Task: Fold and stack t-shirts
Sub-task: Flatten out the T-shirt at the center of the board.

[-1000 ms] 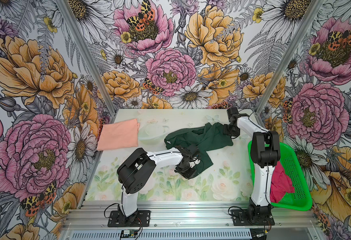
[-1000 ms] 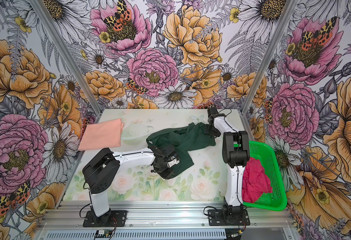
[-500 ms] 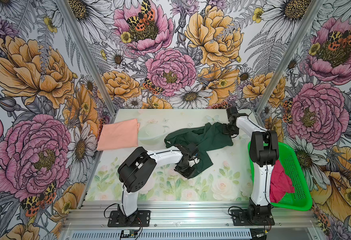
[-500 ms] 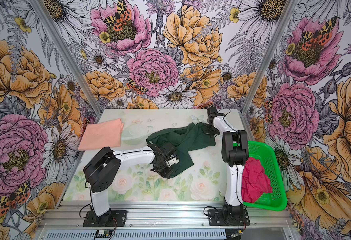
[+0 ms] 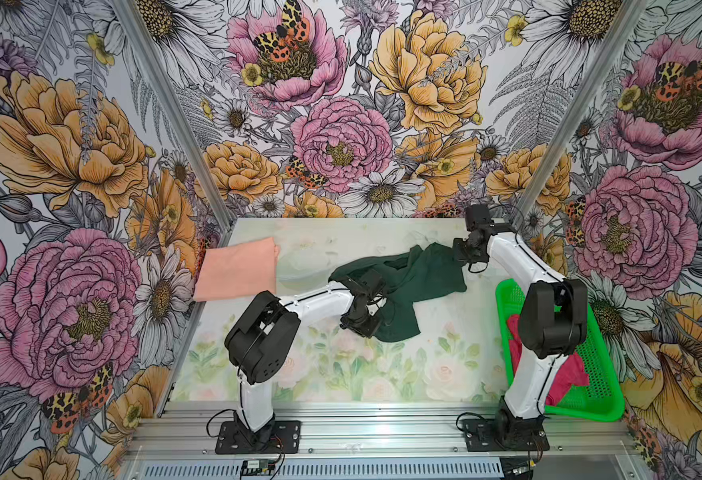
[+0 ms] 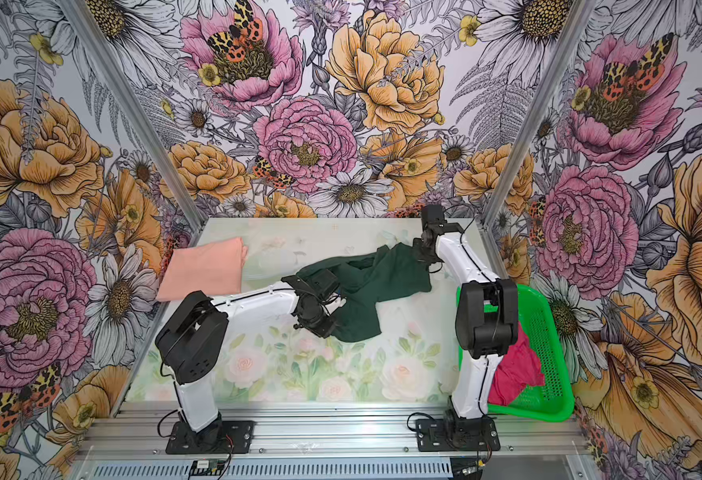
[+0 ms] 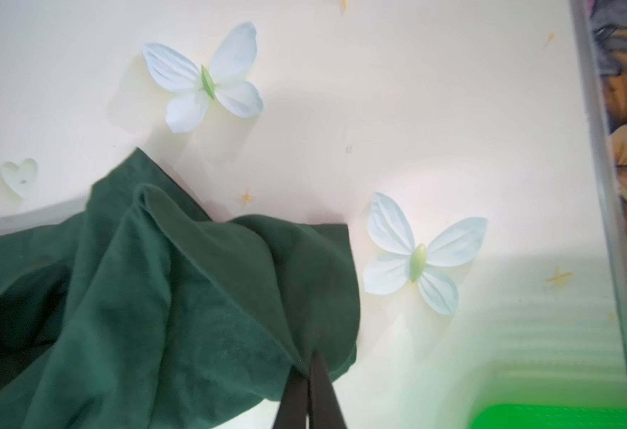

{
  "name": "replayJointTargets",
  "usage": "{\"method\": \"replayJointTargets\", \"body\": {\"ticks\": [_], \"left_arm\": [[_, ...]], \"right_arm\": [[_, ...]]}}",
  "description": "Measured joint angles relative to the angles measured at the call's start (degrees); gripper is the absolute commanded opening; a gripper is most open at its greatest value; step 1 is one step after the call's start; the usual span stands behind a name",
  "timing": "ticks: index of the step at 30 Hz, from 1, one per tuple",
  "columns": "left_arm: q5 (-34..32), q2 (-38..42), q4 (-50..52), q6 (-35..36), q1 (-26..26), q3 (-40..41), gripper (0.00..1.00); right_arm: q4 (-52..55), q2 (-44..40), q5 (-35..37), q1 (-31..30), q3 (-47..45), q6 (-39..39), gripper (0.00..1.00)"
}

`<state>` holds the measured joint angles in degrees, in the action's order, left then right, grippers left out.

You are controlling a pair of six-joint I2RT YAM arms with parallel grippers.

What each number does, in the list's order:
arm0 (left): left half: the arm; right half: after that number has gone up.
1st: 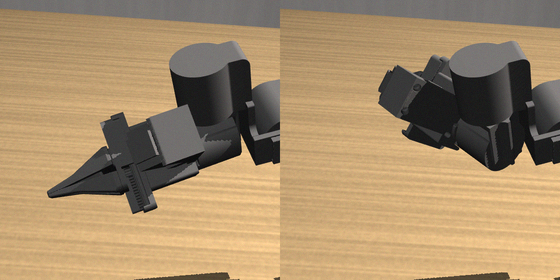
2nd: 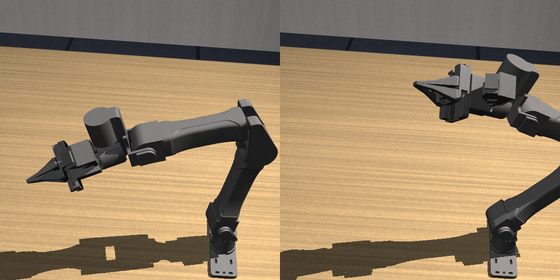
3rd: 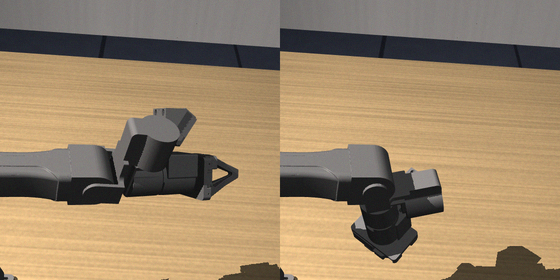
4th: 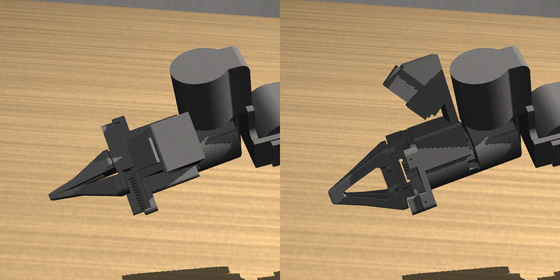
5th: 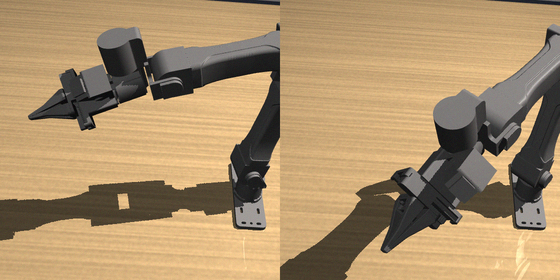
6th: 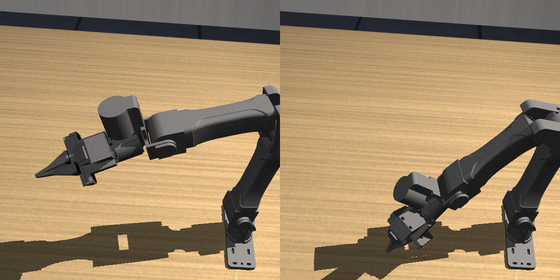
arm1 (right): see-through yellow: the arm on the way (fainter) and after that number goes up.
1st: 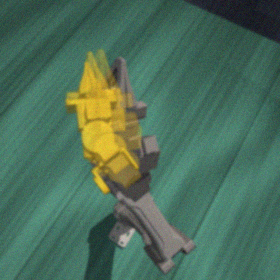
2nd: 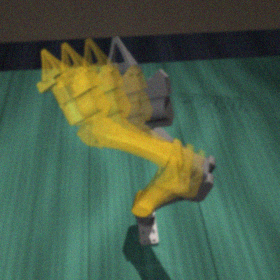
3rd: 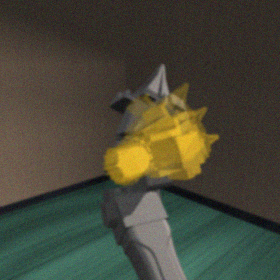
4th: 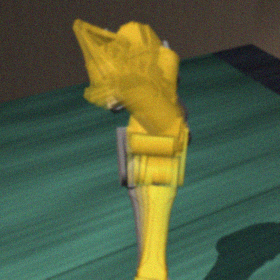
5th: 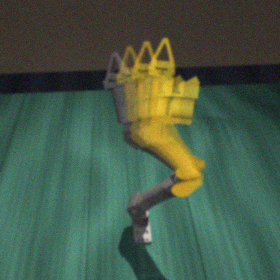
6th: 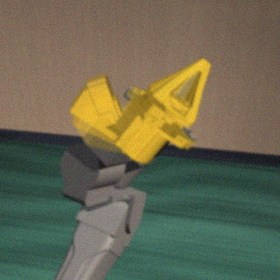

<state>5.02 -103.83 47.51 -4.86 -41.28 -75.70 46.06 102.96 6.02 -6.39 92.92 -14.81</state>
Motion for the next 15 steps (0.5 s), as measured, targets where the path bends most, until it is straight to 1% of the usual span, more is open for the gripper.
{"method": "replayJointTargets", "body": {"ticks": [5, 9, 11, 15], "left_arm": [[-7.87, 10.25, -2.45, 0.04, 2.58, -8.83, 0.0], [-14.43, 16.83, -4.17, 2.21, 3.89, -17.09, 0.0], [-19.15, 19.96, -4.59, 3.87, 4.09, -20.79, 0.0], [-28.46, 25.88, -4.74, 7.08, 3.28, -24.28, 0.0]], "right_arm": [[-2.86, -14.12, 3.02, -4.83, -0.52, 2.6, 0.0], [-4.85, -21.14, 3.87, -6.51, -0.96, 5.18, 0.0], [-6.38, -24.2, 4.55, -7.61, -2.1, 7.02, 0.0], [-9.92, -31.93, 4.66, -10.95, -7.43, 8.74, 0.0]]}}
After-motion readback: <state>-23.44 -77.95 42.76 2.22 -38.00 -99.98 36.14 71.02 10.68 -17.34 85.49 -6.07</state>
